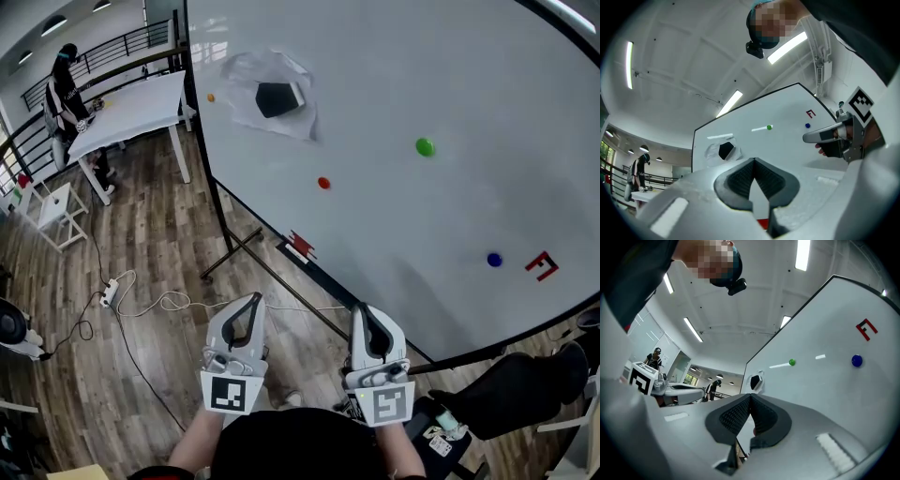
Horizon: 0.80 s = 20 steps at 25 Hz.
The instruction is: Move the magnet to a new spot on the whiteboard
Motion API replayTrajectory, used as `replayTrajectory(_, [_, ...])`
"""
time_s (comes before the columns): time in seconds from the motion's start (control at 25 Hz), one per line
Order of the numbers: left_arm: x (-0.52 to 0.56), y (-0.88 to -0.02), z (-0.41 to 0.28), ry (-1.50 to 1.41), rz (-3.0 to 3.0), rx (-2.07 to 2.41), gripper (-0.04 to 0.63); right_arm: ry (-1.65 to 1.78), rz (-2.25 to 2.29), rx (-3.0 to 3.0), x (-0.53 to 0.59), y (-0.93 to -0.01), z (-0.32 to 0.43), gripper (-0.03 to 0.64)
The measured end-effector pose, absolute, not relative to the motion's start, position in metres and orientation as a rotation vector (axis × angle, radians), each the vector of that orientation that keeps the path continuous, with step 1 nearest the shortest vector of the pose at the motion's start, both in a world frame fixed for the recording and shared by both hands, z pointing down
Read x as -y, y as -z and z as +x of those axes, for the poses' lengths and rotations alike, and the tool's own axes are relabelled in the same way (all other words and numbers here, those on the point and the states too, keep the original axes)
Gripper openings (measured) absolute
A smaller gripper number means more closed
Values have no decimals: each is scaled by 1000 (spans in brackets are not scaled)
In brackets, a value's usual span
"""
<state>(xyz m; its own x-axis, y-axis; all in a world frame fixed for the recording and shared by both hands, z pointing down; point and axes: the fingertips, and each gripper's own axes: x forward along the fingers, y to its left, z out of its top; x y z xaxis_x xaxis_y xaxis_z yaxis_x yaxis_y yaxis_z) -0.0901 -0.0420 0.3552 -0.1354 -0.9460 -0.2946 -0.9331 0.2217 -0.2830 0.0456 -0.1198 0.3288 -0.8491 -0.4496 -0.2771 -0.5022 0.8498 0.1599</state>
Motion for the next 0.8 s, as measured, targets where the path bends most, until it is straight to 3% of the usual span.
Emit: replayTrajectory(0.8, [144, -354, -137, -28, -1985, -1879, 2, -371, -1061, -2710, 169, -323, 10, 2])
